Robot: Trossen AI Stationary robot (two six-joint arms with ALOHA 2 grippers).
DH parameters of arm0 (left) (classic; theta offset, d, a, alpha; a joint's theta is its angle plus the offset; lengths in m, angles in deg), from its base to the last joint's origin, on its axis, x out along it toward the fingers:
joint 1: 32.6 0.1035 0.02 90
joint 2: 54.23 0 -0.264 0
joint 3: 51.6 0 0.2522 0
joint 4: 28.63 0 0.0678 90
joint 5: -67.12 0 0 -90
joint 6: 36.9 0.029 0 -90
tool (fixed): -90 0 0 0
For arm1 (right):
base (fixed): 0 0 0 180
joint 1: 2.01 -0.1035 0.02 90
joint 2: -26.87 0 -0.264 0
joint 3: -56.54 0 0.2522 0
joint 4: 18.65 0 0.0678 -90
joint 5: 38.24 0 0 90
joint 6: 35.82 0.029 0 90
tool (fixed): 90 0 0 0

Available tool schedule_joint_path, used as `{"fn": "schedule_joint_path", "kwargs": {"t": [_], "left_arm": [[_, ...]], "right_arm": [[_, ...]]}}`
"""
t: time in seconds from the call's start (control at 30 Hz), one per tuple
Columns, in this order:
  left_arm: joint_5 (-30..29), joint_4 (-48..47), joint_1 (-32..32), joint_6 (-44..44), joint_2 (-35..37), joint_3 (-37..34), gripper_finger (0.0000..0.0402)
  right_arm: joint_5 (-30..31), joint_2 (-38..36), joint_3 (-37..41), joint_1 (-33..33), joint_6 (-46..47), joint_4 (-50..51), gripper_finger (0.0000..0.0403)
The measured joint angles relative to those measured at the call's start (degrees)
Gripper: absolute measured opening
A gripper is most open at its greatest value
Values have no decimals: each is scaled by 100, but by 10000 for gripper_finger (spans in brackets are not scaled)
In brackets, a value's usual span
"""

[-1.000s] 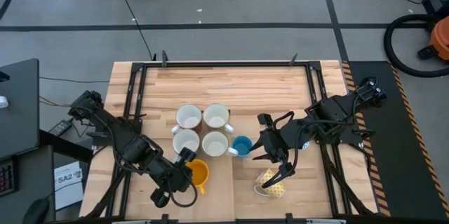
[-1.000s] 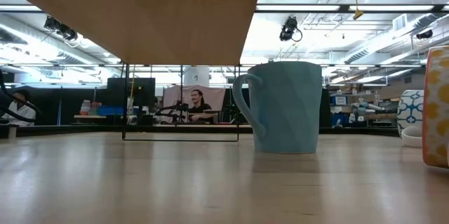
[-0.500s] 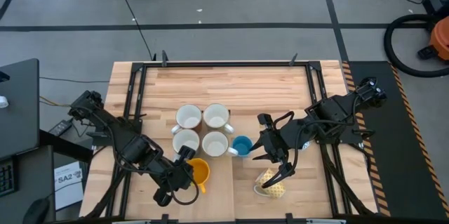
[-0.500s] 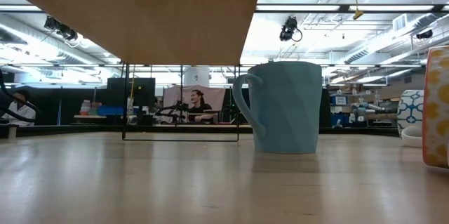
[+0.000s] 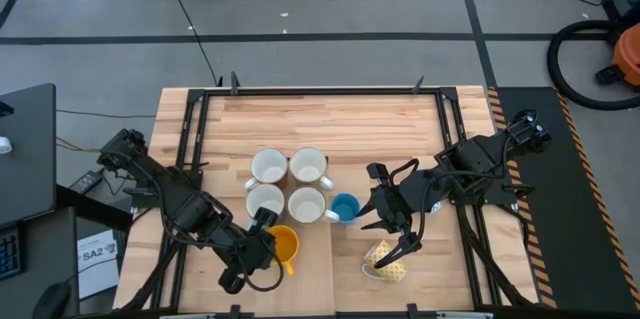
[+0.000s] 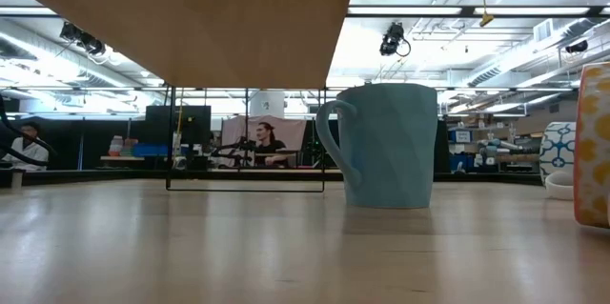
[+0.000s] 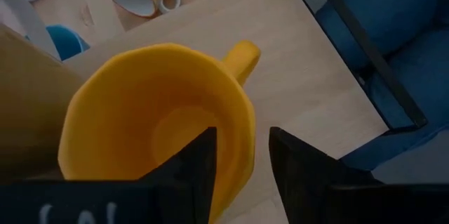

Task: Place coffee mugs
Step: Put the top yellow mug on the shelf aligned with the blue mug

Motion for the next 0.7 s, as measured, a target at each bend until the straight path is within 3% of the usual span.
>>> {"fn": "schedule_joint_path", "kwargs": {"t": [0.2, 0.47, 0.7], "left_arm": [[23, -16, -9, -7, 64, 67, 131], [-51, 40, -9, -7, 72, 709, 131], [-461, 1297, 2, 40, 62, 780, 130]], "right_arm": [[-2, 0, 0, -1, -11, 1, 126], [-3, 0, 0, -1, -14, 0, 126], [-4, 0, 0, -1, -15, 0, 126]]}}
